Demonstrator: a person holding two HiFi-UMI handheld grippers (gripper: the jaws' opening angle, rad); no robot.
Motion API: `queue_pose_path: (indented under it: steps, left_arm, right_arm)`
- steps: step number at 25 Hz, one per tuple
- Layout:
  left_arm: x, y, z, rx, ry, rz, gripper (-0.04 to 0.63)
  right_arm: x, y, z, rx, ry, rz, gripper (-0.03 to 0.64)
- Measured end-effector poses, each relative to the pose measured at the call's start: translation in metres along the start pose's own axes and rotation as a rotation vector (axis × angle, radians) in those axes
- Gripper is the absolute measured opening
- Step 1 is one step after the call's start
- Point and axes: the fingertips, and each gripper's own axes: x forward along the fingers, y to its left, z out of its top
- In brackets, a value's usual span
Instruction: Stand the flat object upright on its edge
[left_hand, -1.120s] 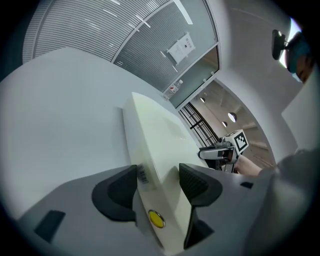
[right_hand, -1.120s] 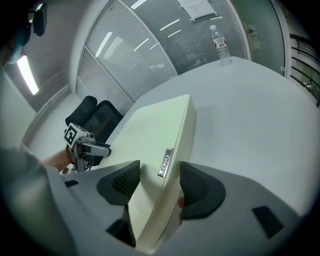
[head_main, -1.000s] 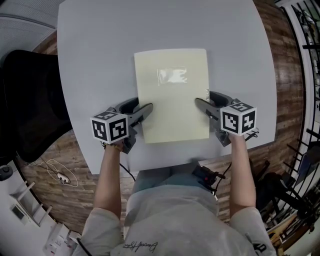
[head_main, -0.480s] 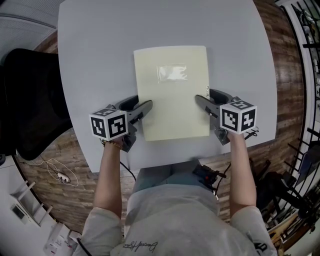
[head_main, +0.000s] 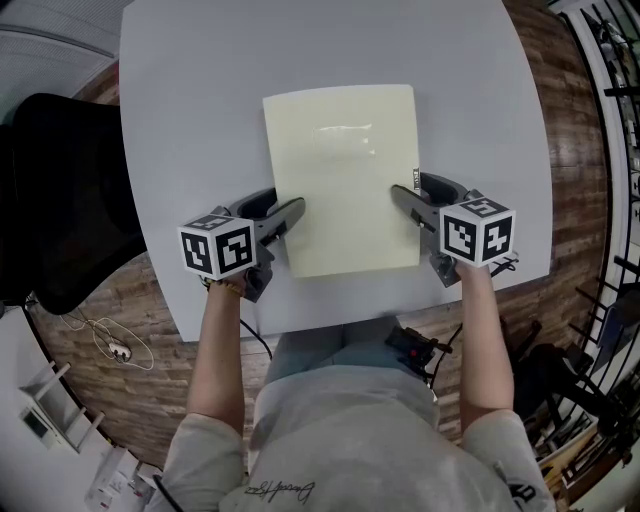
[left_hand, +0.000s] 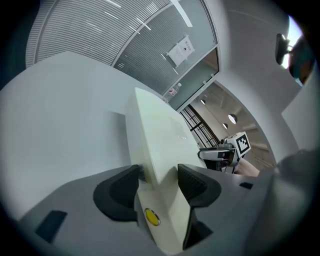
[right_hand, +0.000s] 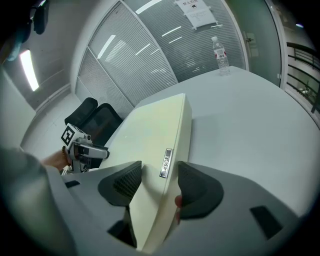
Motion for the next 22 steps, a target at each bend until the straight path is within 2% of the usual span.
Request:
queue_pose_path:
  steps: [11,22]
  left_arm:
    - [-0.005,-0.008,0.009,0.043,-0.028,0.003,0.255]
    - [-0.013,-0.024,0.031,0.081,-0.082,0.011,0.252]
  right_arm:
    - [-0.009,0.002,0.005,0.016,-0.048,-0.011,0.238]
    - [-0.026,0.006,0.034,-0.049,-0.101,-0.025,0.235]
